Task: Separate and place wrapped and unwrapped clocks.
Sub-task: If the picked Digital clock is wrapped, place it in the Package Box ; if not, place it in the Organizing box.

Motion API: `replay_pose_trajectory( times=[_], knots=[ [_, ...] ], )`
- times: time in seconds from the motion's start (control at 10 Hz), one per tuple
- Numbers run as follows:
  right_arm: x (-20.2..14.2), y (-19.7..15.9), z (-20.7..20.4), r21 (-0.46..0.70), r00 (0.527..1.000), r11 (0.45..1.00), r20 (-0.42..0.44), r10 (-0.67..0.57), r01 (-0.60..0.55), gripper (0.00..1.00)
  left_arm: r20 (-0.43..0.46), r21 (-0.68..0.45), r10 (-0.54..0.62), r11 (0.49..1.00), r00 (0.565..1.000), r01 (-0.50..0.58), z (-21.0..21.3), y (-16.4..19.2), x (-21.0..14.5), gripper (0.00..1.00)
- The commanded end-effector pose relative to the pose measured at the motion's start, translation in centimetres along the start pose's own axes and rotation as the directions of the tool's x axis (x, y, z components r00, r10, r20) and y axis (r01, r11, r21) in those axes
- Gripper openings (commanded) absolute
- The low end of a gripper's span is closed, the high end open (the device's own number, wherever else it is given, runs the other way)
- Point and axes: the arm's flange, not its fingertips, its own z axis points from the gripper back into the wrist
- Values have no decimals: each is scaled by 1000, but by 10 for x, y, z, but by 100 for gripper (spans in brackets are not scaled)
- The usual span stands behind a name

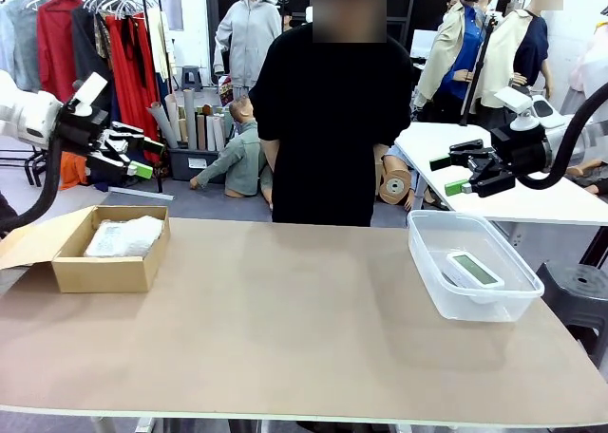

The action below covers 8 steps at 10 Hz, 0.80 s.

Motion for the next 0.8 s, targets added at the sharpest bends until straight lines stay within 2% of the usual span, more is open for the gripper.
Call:
replay_pose_trajectory(
  times=[0.0, 0.7],
  knots=[
    [2, 1, 1, 0, 1000, 1000, 1, 3, -3, 100, -9, 7, -4, 1000, 1000, 4, -4, 0, 4, 100],
    [2, 1, 1, 0, 1000, 1000, 1, 3, -3, 100, 0, 0, 0, 1000, 1000, 0, 0, 0, 0, 100]
  ],
)
